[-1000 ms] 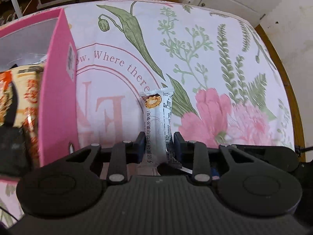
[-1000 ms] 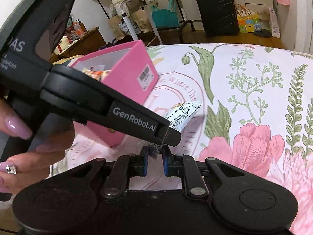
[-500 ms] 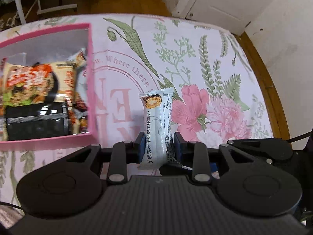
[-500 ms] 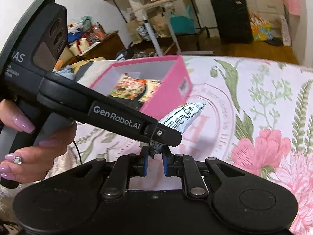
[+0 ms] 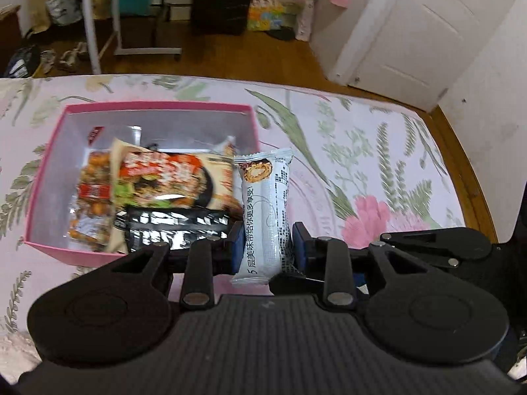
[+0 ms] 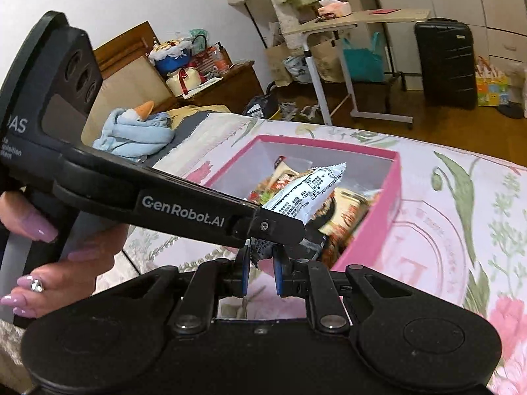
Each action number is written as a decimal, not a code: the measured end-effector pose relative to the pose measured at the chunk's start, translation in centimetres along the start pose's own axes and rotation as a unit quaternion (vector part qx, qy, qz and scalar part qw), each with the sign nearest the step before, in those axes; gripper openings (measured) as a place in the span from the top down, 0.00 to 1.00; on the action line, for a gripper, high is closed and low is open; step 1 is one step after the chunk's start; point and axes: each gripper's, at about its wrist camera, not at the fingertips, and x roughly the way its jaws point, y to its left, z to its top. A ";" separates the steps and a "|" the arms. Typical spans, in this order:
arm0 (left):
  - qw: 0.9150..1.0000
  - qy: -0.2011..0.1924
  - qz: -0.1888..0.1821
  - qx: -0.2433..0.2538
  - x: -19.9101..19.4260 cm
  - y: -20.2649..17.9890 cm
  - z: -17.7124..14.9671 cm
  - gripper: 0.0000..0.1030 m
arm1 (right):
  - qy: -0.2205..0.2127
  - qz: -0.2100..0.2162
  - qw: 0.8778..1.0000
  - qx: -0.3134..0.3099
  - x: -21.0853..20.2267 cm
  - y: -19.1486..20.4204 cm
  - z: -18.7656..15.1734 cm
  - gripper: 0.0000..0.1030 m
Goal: Organize snacks
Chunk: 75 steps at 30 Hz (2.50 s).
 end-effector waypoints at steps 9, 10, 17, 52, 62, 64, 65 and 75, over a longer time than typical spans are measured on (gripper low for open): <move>0.998 -0.052 -0.011 -0.019 0.7 3.0 0.2 0.71 | -0.012 -0.014 0.999 -0.034 2.4 0.6 1.3 0.82; 0.998 -0.053 -0.012 -0.017 1.0 3.0 0.2 0.71 | -0.013 -0.016 0.999 -0.033 2.5 0.4 1.2 0.82; 0.999 -0.048 -0.009 0.001 5.1 2.4 0.7 0.71 | -0.007 -0.062 0.997 -0.039 4.1 -1.0 0.8 0.83; 0.997 -0.057 -0.004 0.054 0.1 -2.9 -5.9 0.49 | -0.101 -0.209 0.969 0.086 -7.8 -3.1 -5.2 0.61; 0.995 -0.078 0.004 0.056 -1.8 -5.1 -7.7 0.40 | -0.096 -0.255 0.955 0.115 -10.7 -3.2 -7.3 0.59; 0.995 -0.088 0.006 0.050 -2.4 -5.5 -8.0 0.39 | -0.095 -0.255 0.954 0.123 -11.1 -3.1 -7.5 0.59; 0.994 -0.093 0.010 0.049 -2.7 -5.7 -8.2 0.37 | -0.095 -0.254 0.954 0.126 -11.3 -3.1 -7.7 0.59; 0.991 -0.112 0.057 0.044 -3.6 -6.9 -9.7 0.14 | -0.085 -0.302 0.943 0.106 -12.3 -1.8 -8.5 0.28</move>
